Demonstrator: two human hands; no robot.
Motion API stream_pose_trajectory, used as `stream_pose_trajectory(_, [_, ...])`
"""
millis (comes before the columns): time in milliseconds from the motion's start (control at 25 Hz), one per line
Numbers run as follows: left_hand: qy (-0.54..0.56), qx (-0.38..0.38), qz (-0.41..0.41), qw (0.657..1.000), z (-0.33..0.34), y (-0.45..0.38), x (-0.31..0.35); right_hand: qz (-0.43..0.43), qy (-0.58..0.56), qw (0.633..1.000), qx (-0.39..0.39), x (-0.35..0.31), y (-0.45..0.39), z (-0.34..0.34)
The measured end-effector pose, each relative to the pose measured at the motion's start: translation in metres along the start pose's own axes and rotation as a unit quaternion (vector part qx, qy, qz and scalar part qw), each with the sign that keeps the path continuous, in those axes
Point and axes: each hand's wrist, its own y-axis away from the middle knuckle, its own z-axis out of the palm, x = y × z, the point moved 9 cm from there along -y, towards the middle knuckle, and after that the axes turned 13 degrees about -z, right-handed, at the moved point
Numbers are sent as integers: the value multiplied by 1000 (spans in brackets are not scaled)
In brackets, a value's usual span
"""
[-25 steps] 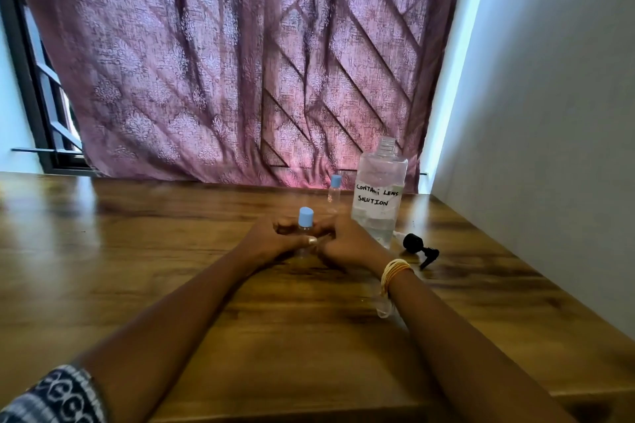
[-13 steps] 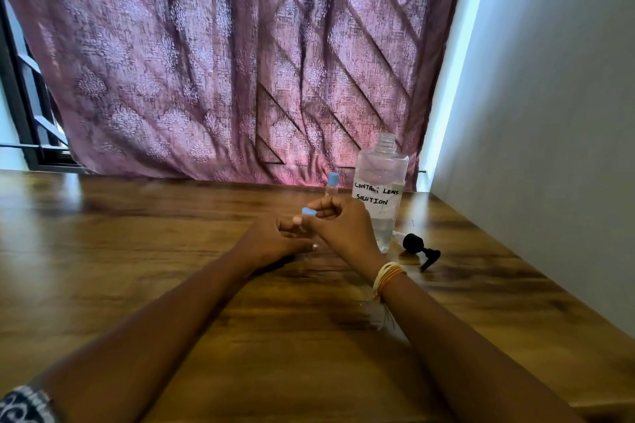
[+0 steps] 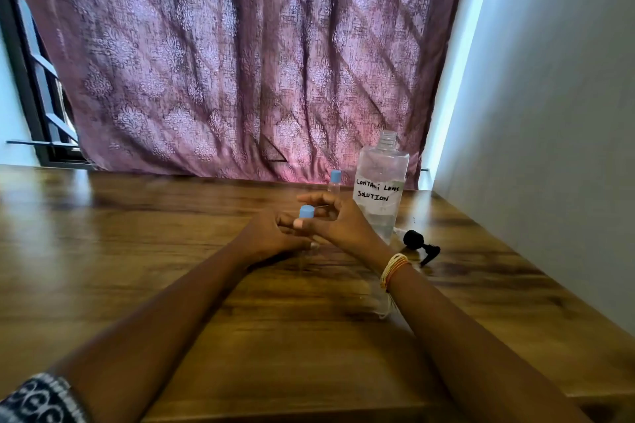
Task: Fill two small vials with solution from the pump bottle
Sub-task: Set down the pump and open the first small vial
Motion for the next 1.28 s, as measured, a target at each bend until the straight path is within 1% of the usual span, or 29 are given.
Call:
stream_pose_trajectory(120, [-11,-13,5,1000,1,-2,-3,-5,-6,1000,21,2,-2,-5])
stream_pose_trajectory(240, [-21,-12,5,1000,1,0,-1,7,-40,999,-5,4,-1,-3])
stream_pose_trajectory(320, [-21,-20,12,1000,1,1,2,10,-21,1000,-3,3,0,0])
stream_pose_trajectory(400, [-18,-23,4,1000,1,2,2,1,8,1000,19,0,1,0])
stream_pose_trajectory(480, [-17,-30,3,999,2,1,0,-5,1,1000,29,1,0,-2])
stream_pose_trajectory(600, [-24,-38,5,999,4,1,1,5,-53,999,4,3,2,4])
stream_pose_trajectory(800, [-10,-47,-4,999,3,-4,-6,-4,-15,1000,25,0,1,0])
stream_pose_trajectory(920, [-12,-57,10,998,5,-2,-2,-1,-61,998,9,4,1,2])
stream_pose_trajectory(1000, [-2,-62,12,998,4,-2,-1,-1,-60,998,6,4,1,3])
stream_pose_trajectory(1120, [3,-63,3,998,4,-5,-6,-10,-19,999,30,3,-1,-1])
stream_pose_trajectory(1200, [11,-74,-10,997,4,-7,-10,-5,-58,997,52,7,-2,-3])
stream_pose_trajectory(1280, [10,-93,-15,996,6,-8,-11,19,-106,990,95,16,-3,-11])
